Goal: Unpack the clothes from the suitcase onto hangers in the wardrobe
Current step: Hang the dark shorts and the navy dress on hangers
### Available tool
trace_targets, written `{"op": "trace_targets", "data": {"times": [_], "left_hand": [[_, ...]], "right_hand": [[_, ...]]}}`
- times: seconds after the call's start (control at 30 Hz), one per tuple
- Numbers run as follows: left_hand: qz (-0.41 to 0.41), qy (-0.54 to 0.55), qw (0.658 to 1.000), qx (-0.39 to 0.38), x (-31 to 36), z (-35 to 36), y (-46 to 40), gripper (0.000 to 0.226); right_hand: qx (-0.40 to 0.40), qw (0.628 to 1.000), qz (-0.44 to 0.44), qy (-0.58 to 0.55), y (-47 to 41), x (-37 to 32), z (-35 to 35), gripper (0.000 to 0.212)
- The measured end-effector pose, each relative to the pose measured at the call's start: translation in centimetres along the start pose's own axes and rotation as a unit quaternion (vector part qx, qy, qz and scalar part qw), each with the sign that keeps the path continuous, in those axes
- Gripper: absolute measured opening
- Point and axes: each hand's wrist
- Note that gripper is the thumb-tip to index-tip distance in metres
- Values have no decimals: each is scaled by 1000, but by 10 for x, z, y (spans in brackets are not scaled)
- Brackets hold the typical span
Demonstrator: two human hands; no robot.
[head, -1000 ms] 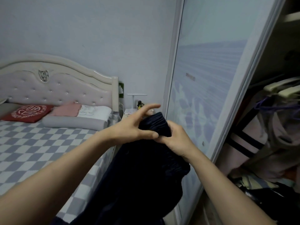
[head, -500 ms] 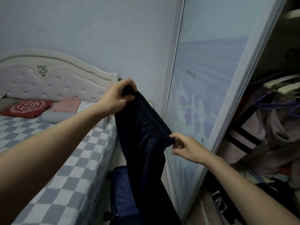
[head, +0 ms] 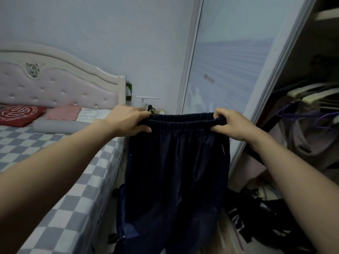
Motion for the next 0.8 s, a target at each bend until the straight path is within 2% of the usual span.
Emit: {"op": "trace_targets", "data": {"times": [0.07,0.1,0.13,0.17,0.2,0.23,0.27,0.3,0.37,0.43,0.5,0.6,0.67,0.73,0.8], "left_hand": [[91,45,987,122,-1,-5,6,32],[101,78,979,161,-5,-5,11,21],[95,87,980,152,-12,-3,17,12],[80,71,990,96,-18,5,26,11],[54,63,997,-3,-19,15,38,17],[22,85,993,-77,-19,25,46,22],[-5,133,987,-92,-18,29,45,25],[-14,192,979,-70,-16,30,38,23],[-30,250,967,-42,-14,27,27,3],[-69,299,951,-26,-19,22,19,29],[-95,341,935,-7,-24,19,17,39],[-108,345,932,-3,-23,14,14,59],[-98,345,933,39,-25,9,11,43],[-66,388,917,65,-29,-1,10,27],[-64,501,862,44,-25,-17,5,33]], "right_hand": [[100,993,-62,29,9,0,-4,25],[144,984,-94,41,14,5,-4,26],[144,983,-101,58,18,12,-2,25],[90,989,-79,85,25,19,6,26],[15,993,-43,112,32,27,18,30],[-26,993,-17,117,35,33,28,35],[-19,995,-8,100,31,34,32,37],[2,997,-1,74,23,29,32,36],[34,999,-6,36,14,13,28,32],[36,999,1,-37,7,4,20,31],[31,994,10,-106,7,3,17,31],[52,988,1,-144,6,-1,17,33],[65,977,-13,-204,8,-10,13,38],[48,959,-33,-278,11,-16,5,50],[38,954,-58,-293,11,-27,-2,56]]}}
Point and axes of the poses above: each hand's wrist, its own y-axis away from the middle knuckle, its own z-axis out of the palm, x = y × z, and after that the axes turned 6 degrees about x, right-handed
